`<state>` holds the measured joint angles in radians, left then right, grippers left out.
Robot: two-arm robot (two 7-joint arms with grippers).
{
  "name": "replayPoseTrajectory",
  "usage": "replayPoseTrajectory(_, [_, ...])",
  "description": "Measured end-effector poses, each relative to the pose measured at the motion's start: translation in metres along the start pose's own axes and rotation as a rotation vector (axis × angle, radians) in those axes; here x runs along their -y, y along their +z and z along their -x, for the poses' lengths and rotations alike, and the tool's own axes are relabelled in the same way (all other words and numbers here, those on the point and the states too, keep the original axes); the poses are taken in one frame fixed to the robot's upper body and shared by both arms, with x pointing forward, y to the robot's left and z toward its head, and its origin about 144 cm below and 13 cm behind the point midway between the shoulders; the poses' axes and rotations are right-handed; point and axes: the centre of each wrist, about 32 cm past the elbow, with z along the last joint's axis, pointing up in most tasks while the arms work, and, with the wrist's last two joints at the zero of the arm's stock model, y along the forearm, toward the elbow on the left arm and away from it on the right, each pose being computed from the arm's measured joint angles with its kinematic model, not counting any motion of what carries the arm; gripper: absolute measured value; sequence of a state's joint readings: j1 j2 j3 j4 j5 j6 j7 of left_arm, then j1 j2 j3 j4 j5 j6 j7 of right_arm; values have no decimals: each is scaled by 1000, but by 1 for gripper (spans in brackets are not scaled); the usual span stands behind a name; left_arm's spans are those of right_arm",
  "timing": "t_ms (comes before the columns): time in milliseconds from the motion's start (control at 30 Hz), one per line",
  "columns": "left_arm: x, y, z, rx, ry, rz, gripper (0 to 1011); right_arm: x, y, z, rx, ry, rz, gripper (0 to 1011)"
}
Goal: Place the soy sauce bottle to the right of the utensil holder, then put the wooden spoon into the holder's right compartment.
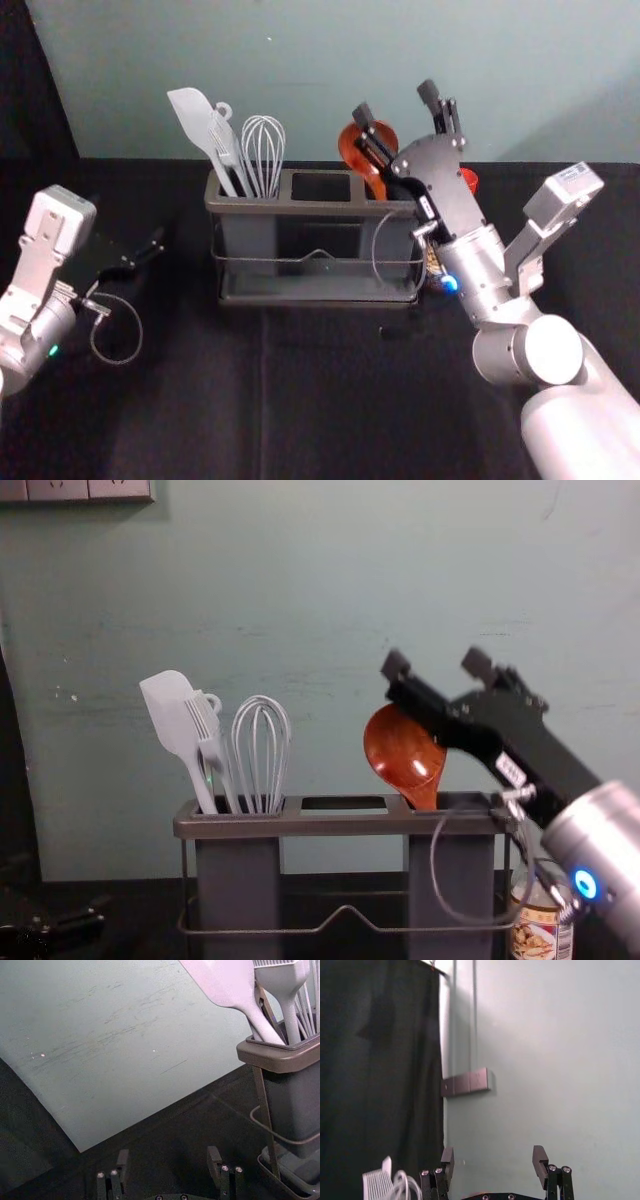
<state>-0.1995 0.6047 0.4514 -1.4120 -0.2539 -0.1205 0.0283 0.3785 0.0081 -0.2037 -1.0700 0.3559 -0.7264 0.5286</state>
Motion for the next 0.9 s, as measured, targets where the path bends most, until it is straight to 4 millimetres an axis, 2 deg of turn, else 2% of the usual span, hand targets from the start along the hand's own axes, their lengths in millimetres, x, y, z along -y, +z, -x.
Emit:
replayPoseTrajectory(233, [0,0,0,0,0,0,1000,-13,19,-3,48,26,-63,1002])
replayPoseTrajectory(433, [0,0,0,0,0,0,1000,-19,45,-13,118,40,-123,1003])
replayPoseTrajectory(667, [0,0,0,0,0,0,1000,-13,75,-35,221,-6,-128,1003])
replayPoseTrajectory(733, [0,0,0,0,0,0,1000,-8,90,-49,264,-32,-123,1002])
replayPoseTrajectory(900, [0,0,0,0,0,0,1000,5,109,-67,323,-66,-80,1003])
